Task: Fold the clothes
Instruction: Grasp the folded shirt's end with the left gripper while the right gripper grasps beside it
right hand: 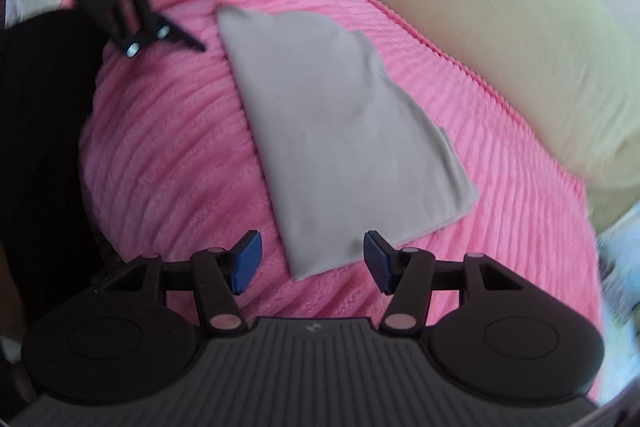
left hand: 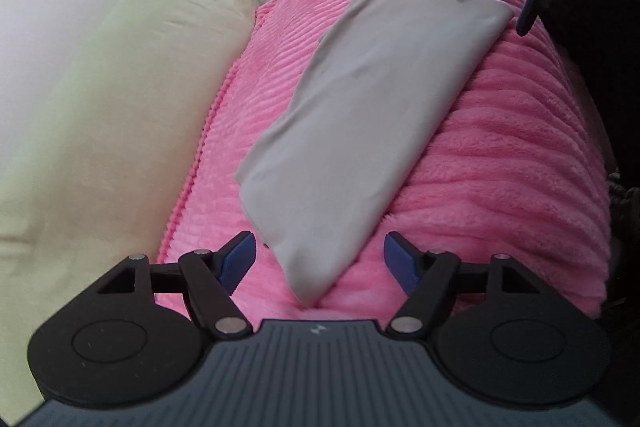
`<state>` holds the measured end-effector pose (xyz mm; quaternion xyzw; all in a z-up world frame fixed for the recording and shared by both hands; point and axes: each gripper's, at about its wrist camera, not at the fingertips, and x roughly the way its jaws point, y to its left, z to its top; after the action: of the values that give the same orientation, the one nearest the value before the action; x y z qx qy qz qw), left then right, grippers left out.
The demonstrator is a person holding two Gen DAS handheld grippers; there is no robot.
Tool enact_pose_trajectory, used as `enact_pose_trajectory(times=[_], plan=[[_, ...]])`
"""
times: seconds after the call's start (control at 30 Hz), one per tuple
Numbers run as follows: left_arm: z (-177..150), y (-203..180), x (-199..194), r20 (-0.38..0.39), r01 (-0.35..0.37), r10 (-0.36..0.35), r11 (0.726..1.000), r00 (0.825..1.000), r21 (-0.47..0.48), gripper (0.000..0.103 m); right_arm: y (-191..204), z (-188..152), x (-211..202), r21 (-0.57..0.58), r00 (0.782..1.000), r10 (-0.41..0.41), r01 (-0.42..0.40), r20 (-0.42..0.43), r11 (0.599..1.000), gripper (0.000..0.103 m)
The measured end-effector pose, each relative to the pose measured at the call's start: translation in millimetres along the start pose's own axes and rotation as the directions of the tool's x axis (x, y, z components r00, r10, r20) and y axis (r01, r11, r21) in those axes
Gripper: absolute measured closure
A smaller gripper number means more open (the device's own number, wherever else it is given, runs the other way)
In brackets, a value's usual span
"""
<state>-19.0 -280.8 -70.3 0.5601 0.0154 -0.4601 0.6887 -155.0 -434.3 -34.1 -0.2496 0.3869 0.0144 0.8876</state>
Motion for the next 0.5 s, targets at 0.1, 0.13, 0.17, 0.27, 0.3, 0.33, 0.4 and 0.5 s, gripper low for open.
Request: enact_pose_trajectory(times=[0.1, 0.13, 0.17, 0.27, 0.3, 0.33, 0.4, 0.5], plan=[[0, -6, 9, 0.01, -0.035, 0.034, 0.997, 0.999, 0.073, 0.03, 9, 4, 7, -0.084, 0.999, -0.046, 0.047, 0.007, 0.995, 0.051], [0, -7, 11, 0.019, -0.04, 0.039, 0.995, 0.999, 0.088, 0.03, 11, 5, 9, -0.105, 0.998, -0.06, 0.061, 0.01, 0.993, 0.051], [0, -7, 12, 0.024, -0.042, 0.04, 0.995, 0.999, 0.091, 0.029, 13, 5, 11, -0.124, 0.998, -0.067, 0.068, 0.012, 0.99, 0.051], [-1, -5, 16, 0.048, -0.044, 0.04, 0.995, 0.998, 0.091, 0.029, 18, 6, 15, -0.162, 0.997, -0.08, 0.081, 0.017, 0.983, 0.052], [-1, -4, 17, 0.051, -0.044, 0.04, 0.995, 0.998, 0.086, 0.03, 20, 6, 15, -0.169, 0.996, -0.083, 0.085, 0.02, 0.982, 0.056], [0, -2, 17, 0.058, -0.049, 0.044, 0.996, 0.997, 0.079, 0.031, 20, 7, 15, -0.173, 0.995, -0.094, 0.097, 0.025, 0.98, 0.057], [1, 0, 17, 0.07, -0.059, 0.054, 0.996, 0.996, 0.065, 0.034, 21, 7, 13, -0.17, 0.993, -0.116, 0.121, 0.038, 0.978, 0.058], [3, -3, 21, 0.075, -0.031, 0.024, 0.994, 0.997, 0.104, 0.045, 23, 5, 12, -0.184, 0.989, -0.141, 0.148, 0.051, 0.972, 0.059]])
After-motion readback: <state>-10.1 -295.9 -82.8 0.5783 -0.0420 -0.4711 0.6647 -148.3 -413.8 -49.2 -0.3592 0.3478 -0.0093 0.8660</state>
